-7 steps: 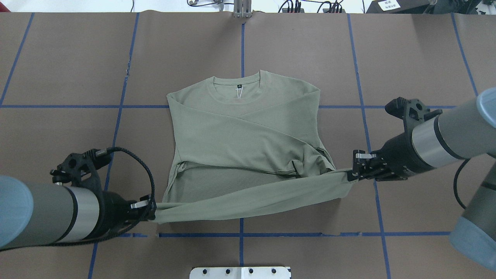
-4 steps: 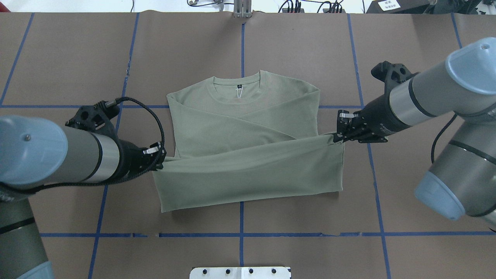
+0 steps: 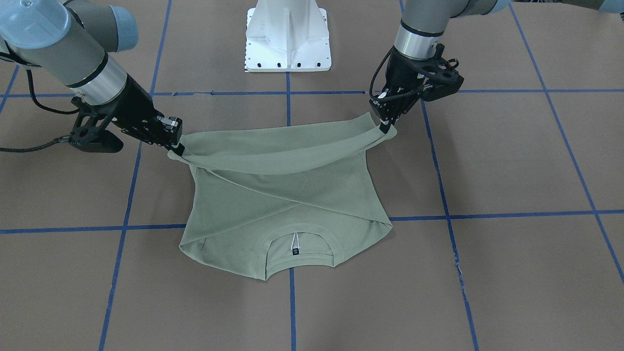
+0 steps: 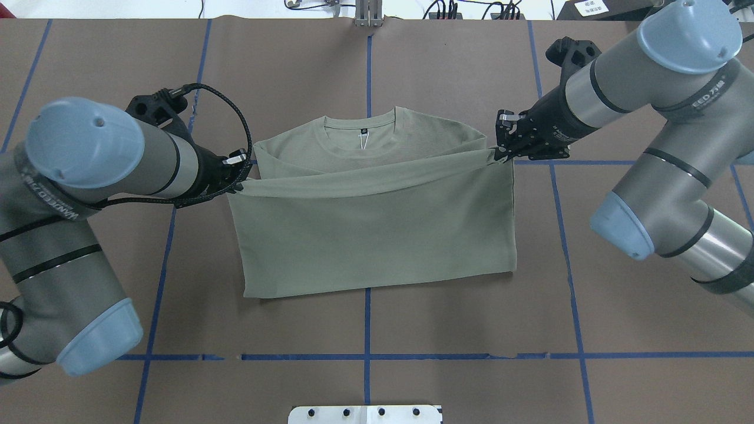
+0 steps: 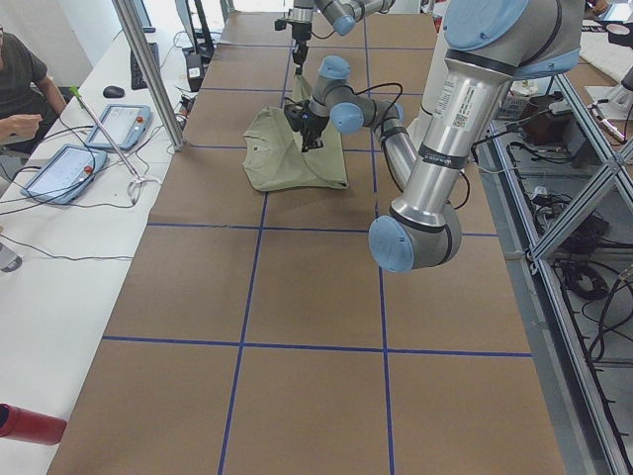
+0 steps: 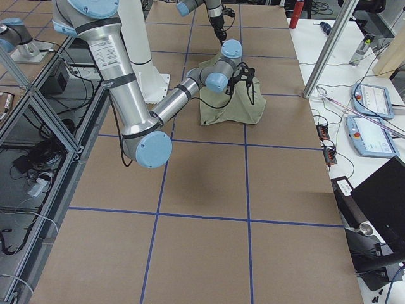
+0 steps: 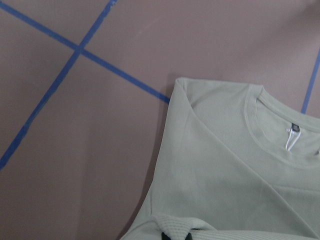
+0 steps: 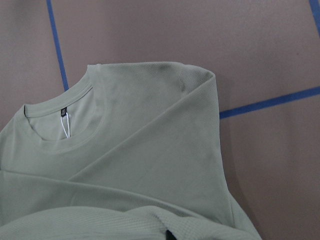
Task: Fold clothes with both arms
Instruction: 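Lift the hem with both grippers and carry it toward the collar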
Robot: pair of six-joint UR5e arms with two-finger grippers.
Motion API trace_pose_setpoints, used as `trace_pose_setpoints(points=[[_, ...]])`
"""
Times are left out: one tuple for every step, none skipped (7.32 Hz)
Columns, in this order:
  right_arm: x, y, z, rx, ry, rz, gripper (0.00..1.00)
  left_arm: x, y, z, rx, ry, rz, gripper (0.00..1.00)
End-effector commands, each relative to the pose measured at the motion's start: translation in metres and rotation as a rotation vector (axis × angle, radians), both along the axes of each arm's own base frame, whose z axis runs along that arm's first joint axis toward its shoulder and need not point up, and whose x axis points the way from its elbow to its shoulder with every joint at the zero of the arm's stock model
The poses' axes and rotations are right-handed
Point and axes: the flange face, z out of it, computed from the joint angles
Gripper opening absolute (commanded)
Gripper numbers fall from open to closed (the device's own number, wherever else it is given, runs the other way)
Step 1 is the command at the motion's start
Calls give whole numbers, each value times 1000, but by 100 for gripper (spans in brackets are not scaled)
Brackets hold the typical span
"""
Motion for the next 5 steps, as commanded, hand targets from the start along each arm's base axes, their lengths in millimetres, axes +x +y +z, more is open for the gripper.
trace_pose_setpoints(points=[[-13,-47,21,-5,55,-2,0,18,-30,27,3,-5,-20,0],[-17,-60,22,-15,63,7,0,20,-41,37,5,-3,-33,0],[-23,-72,25,-31,75,10,0,18,-54,45,11,4,-52,0],[-26,-77,29,-36,84,14,0,25,-67,54,14,9,-61,0],[-28,-79,30,-35,91,19,0,31,-76,54,10,4,-66,0]])
